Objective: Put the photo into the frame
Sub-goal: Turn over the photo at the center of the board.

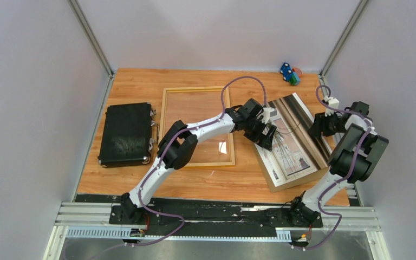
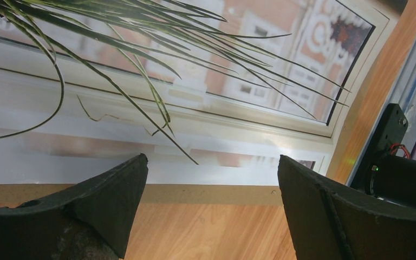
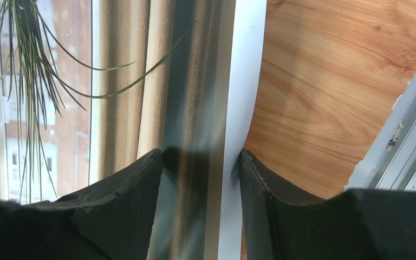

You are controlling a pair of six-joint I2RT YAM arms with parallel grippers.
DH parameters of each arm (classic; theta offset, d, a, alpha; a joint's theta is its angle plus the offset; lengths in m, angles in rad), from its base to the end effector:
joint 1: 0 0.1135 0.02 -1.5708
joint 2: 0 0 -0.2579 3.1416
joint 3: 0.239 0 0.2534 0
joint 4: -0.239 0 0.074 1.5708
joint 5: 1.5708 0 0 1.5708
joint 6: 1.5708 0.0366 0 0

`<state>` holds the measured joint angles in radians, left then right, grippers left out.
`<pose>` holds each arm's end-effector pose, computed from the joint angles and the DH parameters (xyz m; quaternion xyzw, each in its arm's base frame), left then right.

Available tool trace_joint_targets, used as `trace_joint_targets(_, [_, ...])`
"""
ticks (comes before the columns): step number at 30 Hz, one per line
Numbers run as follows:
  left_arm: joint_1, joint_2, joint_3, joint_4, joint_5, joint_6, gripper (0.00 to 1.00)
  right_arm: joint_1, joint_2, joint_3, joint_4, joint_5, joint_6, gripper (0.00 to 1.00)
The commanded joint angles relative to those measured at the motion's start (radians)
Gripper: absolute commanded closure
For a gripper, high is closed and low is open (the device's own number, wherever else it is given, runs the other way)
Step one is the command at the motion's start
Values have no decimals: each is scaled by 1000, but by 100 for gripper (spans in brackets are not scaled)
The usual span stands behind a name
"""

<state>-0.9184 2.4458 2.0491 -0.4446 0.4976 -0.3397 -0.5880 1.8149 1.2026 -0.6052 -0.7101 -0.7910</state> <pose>0.3133 -0.4389 0.1599 0.3425 0.8427 -0.3894 0.1442 0.3074 -0.1762 0.1759 -0.1543 0.9121 0.1592 0.3448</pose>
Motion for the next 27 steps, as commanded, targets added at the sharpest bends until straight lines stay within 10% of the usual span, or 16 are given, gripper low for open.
trace_joint_targets(1, [-17, 48, -34, -42, -39, 37, 0, 55, -3, 25, -76, -79, -3, 48])
trace_joint_targets(27, [-16, 59, -17, -55, -37, 44, 0, 101, 4, 9, -37, 10, -8, 43])
